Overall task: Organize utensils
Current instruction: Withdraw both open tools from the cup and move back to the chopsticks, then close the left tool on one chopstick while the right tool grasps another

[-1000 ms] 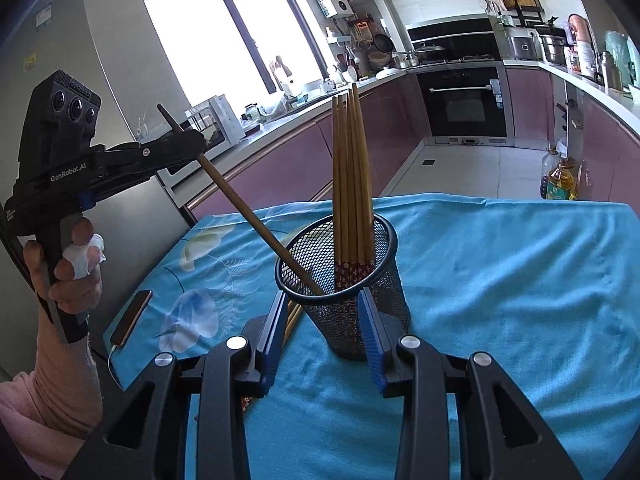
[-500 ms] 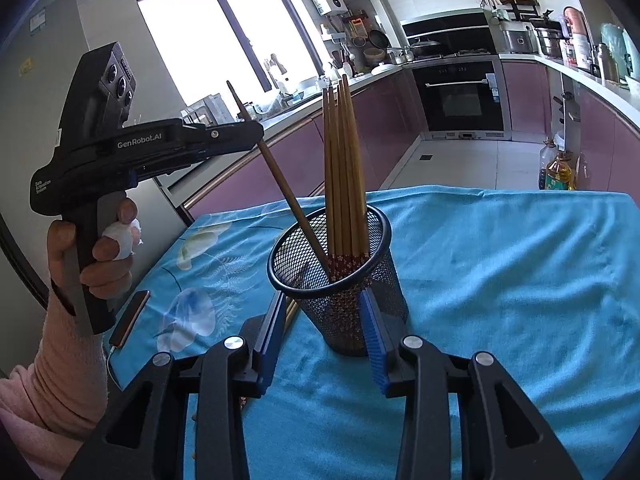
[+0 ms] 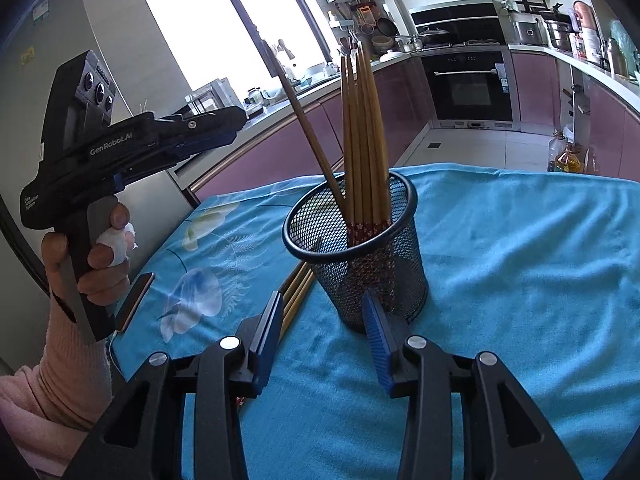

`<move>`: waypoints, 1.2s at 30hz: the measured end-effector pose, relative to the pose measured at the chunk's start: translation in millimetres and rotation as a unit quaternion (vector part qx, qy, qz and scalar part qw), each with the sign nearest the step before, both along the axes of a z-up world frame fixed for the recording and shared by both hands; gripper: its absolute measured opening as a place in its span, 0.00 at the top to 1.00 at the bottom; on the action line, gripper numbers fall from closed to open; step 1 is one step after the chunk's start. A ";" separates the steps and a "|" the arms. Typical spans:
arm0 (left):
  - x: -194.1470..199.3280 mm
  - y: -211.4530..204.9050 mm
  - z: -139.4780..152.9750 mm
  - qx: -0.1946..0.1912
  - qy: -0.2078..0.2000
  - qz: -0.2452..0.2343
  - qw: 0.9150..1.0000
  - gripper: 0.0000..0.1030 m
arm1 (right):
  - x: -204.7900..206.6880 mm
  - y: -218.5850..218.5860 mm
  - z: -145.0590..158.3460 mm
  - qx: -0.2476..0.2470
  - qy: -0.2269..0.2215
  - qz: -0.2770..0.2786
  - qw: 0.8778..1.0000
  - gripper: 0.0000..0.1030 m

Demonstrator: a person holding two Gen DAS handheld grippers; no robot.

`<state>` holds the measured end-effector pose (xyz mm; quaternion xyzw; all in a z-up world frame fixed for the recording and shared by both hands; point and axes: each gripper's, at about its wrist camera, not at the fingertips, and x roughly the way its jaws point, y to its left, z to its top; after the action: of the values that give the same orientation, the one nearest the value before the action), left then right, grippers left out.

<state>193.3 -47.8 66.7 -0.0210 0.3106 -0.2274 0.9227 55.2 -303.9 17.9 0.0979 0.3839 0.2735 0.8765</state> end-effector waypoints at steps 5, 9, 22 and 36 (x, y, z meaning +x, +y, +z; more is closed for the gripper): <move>-27.1 6.6 -41.2 0.047 0.029 0.004 0.998 0.56 | -4.9 25.2 -14.0 -0.016 0.016 0.028 0.999 0.62; -45.9 10.6 -83.7 0.073 0.072 -0.003 0.995 0.56 | -10.0 44.5 -23.9 -0.037 0.022 0.043 0.998 0.62; -71.2 21.9 -136.8 0.110 0.107 0.015 0.988 0.59 | -18.0 85.5 -39.9 -0.112 0.018 0.050 0.992 0.62; -81.0 16.3 -139.2 0.123 0.098 0.002 0.988 0.65 | -14.3 91.9 -47.0 -0.164 0.018 0.038 0.986 0.64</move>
<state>112.3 -31.5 -72.5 0.0695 0.4251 -0.1827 0.8838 40.9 -212.0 -29.1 -0.0571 0.4432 0.2379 0.8624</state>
